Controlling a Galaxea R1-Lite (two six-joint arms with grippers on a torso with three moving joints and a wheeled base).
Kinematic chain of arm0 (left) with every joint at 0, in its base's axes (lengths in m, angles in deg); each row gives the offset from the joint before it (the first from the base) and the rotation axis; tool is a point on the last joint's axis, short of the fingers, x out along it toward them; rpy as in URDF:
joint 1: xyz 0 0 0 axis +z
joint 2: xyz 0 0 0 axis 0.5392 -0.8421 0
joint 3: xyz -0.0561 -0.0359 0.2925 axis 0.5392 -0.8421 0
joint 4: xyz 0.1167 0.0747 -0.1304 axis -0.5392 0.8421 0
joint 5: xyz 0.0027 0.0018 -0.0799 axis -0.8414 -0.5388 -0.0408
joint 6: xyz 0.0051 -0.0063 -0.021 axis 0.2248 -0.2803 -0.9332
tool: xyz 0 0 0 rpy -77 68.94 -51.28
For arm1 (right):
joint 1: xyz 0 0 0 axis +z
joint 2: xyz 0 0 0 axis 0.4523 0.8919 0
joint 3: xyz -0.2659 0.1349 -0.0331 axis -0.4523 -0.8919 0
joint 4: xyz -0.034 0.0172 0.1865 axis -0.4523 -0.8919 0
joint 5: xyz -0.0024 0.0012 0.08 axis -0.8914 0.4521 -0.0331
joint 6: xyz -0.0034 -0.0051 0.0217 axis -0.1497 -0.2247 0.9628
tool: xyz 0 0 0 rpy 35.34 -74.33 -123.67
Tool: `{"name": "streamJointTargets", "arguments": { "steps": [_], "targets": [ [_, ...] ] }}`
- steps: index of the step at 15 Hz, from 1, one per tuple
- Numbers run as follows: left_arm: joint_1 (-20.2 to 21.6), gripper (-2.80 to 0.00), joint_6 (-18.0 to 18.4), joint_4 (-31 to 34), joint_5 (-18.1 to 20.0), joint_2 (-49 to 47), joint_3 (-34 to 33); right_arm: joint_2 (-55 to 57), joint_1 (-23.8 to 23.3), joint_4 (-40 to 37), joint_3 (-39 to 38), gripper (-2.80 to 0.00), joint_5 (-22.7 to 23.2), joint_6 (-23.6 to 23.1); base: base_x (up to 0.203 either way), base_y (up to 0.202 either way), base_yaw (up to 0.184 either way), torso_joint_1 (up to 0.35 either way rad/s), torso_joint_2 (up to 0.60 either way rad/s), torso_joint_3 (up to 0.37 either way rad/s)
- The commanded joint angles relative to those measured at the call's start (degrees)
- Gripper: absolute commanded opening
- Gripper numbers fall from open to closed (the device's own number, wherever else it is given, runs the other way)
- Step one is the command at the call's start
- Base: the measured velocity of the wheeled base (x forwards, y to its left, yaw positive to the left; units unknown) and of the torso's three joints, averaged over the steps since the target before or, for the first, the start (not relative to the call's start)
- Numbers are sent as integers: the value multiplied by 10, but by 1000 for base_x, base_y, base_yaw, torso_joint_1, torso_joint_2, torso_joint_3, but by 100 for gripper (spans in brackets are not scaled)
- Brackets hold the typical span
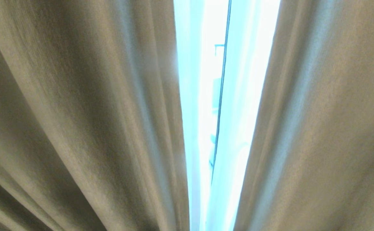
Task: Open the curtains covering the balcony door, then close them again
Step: Pull the outer curtains open on both sides
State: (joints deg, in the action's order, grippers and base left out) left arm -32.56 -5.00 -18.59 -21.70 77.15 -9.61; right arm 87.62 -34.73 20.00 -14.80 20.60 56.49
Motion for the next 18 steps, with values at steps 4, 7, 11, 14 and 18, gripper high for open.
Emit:
{"name": "streamJointTargets", "arguments": {
  "steps": [4,7,11,14,18],
  "targets": [
    [0,-280,0,0,0,-1,0,-32,11,3,-4,-280,80,-1,0,0,0,0,0,0],
    [0,-280,0,0,0,-1,0,-55,30,3,-5,-280,134,-1,0,0,0,0,0,0],
    [0,-280,0,0,0,-1,0,-87,43,3,-26,-280,194,0,0,0,0,0,0,0],
    [0,-280,0,0,0,-1,0,-102,64,3,-37,-280,209,-1,0,0,0,0,0,0],
    [0,-280,0,0,0,0,0,-118,80,3,-54,-280,210,0,0,0,0,0,0,0]
  ]
}}
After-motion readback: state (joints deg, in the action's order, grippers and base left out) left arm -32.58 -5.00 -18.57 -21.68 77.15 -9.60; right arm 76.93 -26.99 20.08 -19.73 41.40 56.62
